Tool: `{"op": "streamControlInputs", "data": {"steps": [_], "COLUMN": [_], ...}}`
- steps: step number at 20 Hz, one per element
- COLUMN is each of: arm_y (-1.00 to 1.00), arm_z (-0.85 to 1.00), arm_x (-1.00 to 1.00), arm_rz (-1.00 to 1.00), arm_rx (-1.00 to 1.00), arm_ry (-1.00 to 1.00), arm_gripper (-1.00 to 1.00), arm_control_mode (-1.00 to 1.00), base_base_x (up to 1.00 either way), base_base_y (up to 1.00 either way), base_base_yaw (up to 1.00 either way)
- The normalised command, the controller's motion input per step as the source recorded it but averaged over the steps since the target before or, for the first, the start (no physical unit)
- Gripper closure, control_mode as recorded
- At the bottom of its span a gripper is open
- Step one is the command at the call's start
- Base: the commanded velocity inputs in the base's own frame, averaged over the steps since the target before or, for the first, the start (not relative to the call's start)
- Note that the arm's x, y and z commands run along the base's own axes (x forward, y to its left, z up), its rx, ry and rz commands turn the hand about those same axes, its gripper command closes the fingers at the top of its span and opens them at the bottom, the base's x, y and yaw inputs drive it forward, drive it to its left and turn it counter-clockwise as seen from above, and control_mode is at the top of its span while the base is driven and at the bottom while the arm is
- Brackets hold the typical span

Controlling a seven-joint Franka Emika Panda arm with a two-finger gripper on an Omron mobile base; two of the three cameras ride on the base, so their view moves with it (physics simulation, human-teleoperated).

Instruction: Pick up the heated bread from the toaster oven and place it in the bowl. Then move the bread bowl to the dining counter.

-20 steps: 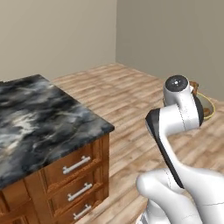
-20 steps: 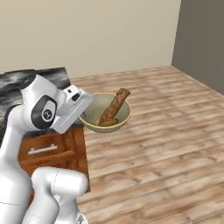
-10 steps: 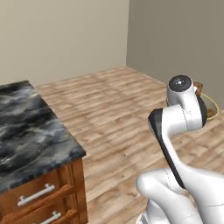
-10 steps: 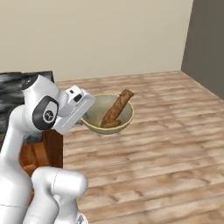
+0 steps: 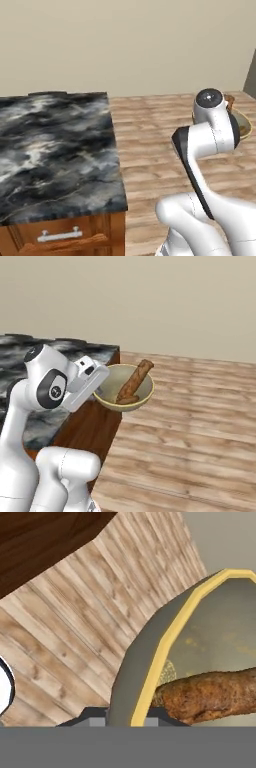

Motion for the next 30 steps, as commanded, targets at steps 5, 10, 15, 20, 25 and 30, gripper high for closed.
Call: {"op": "streamControlInputs", "data": {"steps": [5, 10, 15, 20, 25, 30], "arm_y": [0.0, 0.0, 0.0, 0.0, 0.0, 0.0], "arm_z": [0.0, 0.0, 0.0, 0.0, 0.0, 0.0], "arm_x": [0.0, 0.0, 0.0, 0.0, 0.0, 0.0], "arm_rz": [0.0, 0.0, 0.0, 0.0, 0.0, 0.0], "arm_rx": [0.0, 0.0, 0.0, 0.0, 0.0, 0.0], "arm_ry": [0.0, 0.0, 0.0, 0.0, 0.0, 0.0], "arm_gripper": [1.0, 1.0, 1.0, 1.0, 1.0, 1.0], "arm_control_mode": [1.0, 1.0, 1.0, 1.0, 1.0, 1.0], "base_base_x": [0.85, 0.3, 0.18, 0.23, 0.26, 0.16], "base_base_y": [-0.92, -0.62, -0.67, -0.96, -1.0, -0.93], "base_base_yaw": [0.53, 0.76, 0.75, 0.55, 0.45, 0.57]}}
